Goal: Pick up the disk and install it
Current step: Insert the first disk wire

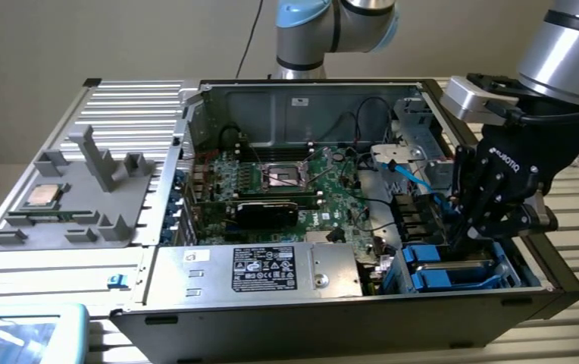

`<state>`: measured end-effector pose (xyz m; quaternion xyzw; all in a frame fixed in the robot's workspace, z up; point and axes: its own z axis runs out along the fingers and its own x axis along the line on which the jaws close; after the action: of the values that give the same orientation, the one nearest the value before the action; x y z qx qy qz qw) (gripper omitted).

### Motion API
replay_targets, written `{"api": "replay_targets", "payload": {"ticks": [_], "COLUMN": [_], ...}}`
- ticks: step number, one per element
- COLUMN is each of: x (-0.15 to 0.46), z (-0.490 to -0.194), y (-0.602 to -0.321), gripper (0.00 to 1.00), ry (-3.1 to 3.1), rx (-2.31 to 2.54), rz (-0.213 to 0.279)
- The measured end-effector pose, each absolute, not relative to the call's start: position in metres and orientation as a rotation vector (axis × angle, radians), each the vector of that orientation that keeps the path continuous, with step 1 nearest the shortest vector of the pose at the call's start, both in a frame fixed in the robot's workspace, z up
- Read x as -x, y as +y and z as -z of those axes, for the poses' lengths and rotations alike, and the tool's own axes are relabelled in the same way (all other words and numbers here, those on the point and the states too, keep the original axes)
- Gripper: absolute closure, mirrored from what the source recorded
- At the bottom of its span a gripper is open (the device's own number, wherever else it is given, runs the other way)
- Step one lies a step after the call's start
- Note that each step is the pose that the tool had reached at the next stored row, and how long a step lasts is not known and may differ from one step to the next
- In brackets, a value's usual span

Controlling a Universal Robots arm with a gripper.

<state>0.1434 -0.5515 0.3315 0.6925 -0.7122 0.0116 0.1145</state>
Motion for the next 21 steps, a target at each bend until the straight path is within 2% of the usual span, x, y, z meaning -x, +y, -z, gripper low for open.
{"api": "replay_targets", "payload": {"ticks": [21], "x": [-0.1430], "z": [-0.3307], "y": [-0.5532], "gripper": [0.84], "ry": [-2.089], "rx": [-2.030], "rz": [-0.037]}}
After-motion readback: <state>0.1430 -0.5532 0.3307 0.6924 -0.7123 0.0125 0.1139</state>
